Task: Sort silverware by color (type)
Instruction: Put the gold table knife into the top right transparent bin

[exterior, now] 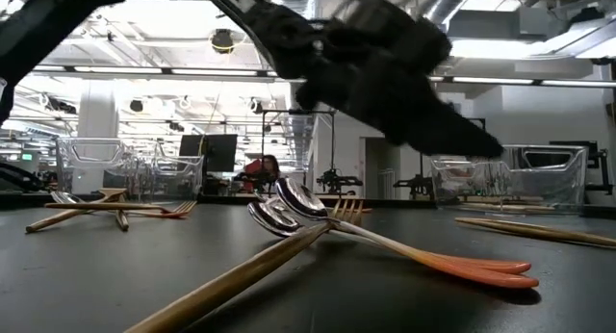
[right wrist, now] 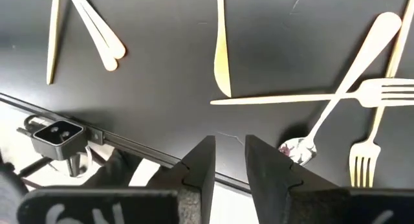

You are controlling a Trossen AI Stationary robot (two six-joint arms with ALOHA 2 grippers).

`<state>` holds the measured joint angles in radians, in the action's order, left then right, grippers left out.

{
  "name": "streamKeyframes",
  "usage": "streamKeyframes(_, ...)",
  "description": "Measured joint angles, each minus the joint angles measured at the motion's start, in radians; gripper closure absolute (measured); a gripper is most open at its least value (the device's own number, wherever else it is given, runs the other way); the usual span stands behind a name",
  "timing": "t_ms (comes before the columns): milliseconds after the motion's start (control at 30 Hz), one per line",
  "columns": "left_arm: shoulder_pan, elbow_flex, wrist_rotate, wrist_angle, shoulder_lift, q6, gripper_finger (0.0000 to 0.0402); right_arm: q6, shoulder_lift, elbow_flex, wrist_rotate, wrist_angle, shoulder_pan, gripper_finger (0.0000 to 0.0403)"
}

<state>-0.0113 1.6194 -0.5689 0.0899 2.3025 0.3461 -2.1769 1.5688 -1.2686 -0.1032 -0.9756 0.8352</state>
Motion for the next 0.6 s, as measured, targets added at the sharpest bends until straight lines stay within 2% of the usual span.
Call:
streamKeyframes(167, 0.0, 0.117, 0.007, -0.14, 0.092, 0.041, 0.0233, -0.007, 0.001, 0.0, 0.0, 0.011, 0.0, 0.0296)
streamKeyframes(233, 0.0, 0.138, 0.031, -0.149, 0.113, 0.069, 0.0233, -0.007, 0.001, 0.0, 0.0, 0.018, 0.0, 0.0296)
streamKeyframes(500, 0.001, 0.118, 0.177, -0.276, 0.112, 0.316, 0.0235, -0.006, 0.0, 0.0, -0.001, -0.019, 0.0, 0.0296)
streamKeyframes(600, -0.002, 0.105, 0.179, -0.304, 0.111, 0.318, 0.0256, -0.006, 0.001, 0.0, -0.001, -0.03, 0.0, 0.0296)
